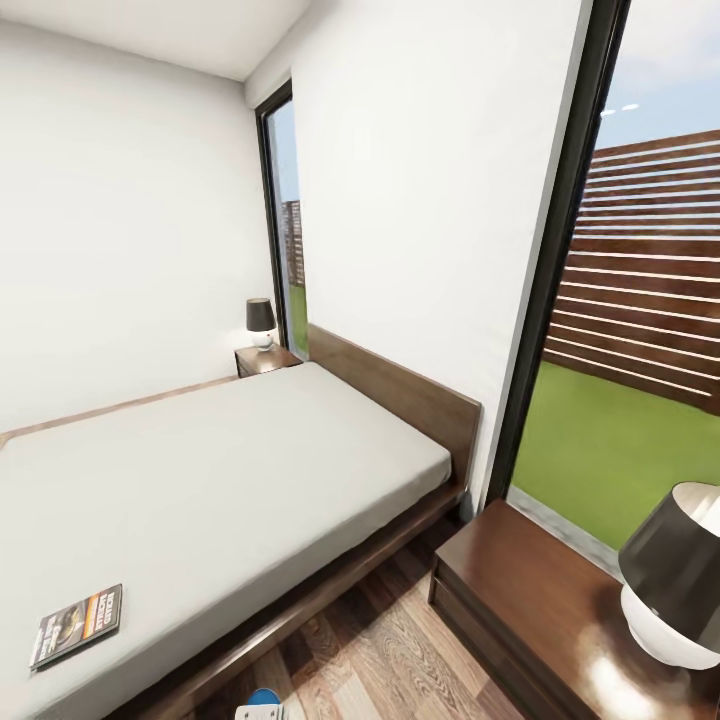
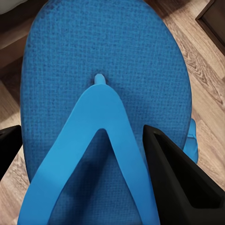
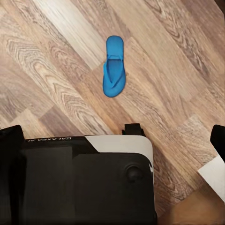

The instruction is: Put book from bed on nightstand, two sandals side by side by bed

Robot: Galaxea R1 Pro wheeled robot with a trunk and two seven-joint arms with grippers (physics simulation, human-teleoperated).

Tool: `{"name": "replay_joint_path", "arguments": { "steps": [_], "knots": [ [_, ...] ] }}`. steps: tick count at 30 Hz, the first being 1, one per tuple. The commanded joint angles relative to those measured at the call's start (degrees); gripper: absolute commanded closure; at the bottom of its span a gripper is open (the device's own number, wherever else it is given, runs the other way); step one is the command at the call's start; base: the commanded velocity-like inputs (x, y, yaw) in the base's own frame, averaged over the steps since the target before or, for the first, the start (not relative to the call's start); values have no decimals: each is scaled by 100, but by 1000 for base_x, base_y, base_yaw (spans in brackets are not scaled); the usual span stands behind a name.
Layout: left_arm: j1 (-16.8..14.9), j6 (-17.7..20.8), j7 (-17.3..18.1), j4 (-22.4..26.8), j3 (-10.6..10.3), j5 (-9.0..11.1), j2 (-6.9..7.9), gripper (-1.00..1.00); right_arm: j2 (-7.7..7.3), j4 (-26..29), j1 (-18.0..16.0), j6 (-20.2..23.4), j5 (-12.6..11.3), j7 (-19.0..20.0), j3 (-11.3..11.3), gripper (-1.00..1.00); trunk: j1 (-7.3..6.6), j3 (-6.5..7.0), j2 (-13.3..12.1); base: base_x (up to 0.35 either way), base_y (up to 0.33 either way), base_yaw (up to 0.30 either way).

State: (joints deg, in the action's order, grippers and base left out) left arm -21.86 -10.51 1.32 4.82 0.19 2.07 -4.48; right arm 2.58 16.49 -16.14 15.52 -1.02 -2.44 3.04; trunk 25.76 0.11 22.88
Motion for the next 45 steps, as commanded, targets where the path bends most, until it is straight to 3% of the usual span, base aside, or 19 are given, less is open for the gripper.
{"name": "replay_joint_path", "arguments": {
  "steps": [1, 45],
  "knots": [
    [-2, -21, 17, -7, 1, 12, 0, 100, 16, -26, -4, 33, -7, -16, 30, -100, 2, -2, 4, 0, 0, 0],
    [-2, 36, -50, 22, 23, 19, 5, 100, 140, -313, -21, -9, 11, -19, -185, -100, 2, -2, 4, 0, 0, 0]
  ]
}}
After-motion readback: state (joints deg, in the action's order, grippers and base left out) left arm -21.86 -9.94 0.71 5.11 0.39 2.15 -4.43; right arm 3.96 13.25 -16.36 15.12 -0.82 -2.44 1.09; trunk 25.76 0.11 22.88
